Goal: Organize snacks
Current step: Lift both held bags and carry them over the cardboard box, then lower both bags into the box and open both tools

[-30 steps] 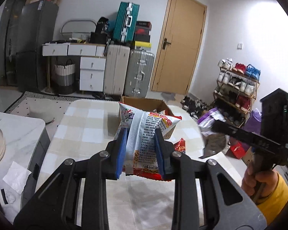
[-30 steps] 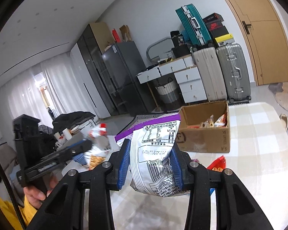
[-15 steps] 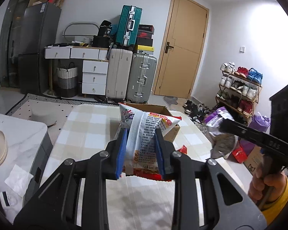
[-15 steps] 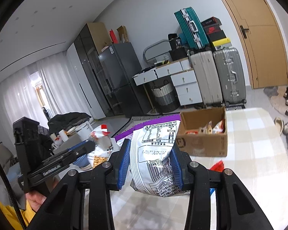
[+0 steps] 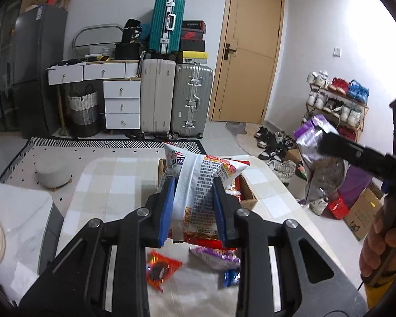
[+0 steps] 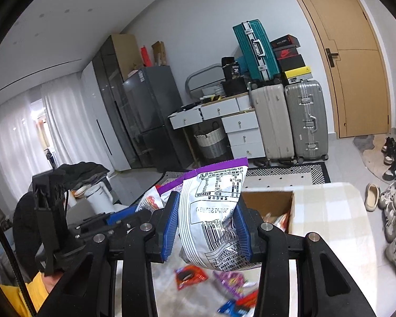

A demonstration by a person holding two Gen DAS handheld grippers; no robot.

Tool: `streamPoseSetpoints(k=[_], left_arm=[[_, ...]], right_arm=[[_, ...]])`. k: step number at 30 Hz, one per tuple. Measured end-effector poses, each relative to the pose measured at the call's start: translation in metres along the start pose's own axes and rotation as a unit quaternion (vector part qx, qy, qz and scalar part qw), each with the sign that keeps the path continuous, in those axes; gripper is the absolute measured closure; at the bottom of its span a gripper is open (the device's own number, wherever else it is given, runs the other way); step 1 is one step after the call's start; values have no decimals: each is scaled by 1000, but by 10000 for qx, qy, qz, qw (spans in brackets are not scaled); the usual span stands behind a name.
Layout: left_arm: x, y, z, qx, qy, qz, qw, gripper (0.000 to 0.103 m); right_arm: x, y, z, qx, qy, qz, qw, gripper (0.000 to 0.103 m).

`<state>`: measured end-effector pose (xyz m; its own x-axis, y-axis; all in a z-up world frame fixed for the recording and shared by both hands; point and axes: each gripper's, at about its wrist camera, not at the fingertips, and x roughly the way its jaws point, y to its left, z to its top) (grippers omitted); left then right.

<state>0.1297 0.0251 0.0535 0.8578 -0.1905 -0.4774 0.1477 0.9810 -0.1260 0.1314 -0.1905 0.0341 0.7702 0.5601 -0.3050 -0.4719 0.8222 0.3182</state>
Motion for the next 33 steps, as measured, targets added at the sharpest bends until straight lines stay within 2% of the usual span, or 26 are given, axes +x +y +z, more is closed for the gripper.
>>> streamPoseSetpoints(k=[9,17,19,25,33], left_arm=[[110,-8,45,24,394,131,9991,78],[220,0,70,-141,1063,104,9942,78],[250,6,72,-281,1326,24,9908,78],[318,17,63,-293,1791,180,9832,78],[363,29,43,-410,1947,85,9800,78]], right_arm=[[79,-40,38,-21,476,-165,9987,63],[159,-84,45,232,1003,-400,9939,63],[181,-95,46,282,1200,-502,9911,63],[226,-118,33,372,1626,-645,9839,63],[256,-126,12,392,1947,-713,9775,63]])
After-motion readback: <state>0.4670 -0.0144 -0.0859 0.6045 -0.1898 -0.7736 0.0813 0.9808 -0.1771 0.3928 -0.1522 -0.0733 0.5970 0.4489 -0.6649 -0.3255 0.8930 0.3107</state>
